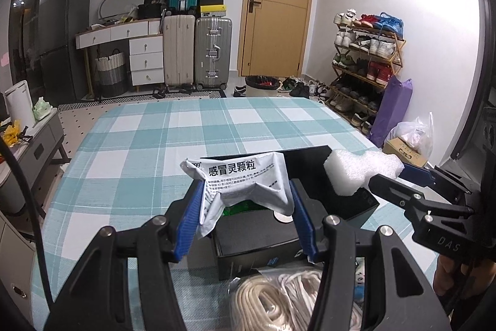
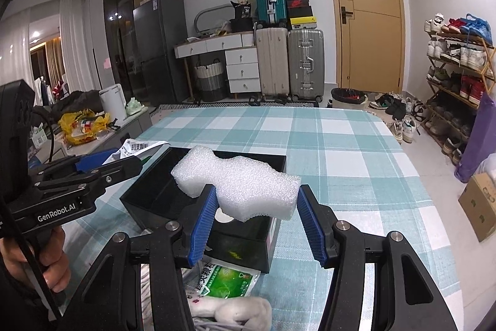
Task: Organize soft objects
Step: 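Carry the foam block and sachet with both grippers over the black box, then open both grippers to drop the foam block and sachet into the box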
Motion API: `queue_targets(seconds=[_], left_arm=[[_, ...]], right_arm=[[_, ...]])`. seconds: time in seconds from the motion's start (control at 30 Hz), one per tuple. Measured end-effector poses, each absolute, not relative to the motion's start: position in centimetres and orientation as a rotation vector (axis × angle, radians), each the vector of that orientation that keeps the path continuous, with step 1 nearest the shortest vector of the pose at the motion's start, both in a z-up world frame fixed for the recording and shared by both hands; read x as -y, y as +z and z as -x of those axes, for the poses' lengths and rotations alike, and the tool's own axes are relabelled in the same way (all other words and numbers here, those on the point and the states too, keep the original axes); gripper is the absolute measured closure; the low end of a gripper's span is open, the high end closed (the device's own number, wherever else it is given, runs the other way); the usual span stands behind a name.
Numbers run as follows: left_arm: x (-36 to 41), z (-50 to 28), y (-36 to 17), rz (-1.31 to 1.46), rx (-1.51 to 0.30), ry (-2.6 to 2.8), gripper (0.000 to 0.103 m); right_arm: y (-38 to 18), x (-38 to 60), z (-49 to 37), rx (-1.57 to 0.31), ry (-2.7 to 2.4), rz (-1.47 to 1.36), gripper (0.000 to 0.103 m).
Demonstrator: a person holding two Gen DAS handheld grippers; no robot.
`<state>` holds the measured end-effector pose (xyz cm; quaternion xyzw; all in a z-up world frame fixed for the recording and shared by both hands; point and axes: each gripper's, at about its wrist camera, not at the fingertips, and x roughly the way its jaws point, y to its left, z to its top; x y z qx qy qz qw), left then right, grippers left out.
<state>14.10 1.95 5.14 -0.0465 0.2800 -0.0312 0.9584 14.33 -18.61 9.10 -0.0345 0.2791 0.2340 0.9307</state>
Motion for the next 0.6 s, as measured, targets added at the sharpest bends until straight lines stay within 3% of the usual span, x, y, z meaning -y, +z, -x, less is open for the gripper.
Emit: queue_targets(seconds=[0.6], left_arm=[[-0.4, -16.4, 3.3, 0.032, -0.618, -0.073, 0.049]], right_arm=[[7.1, 16.4, -16.7, -0.603, 0.503, 0.187, 0.049]])
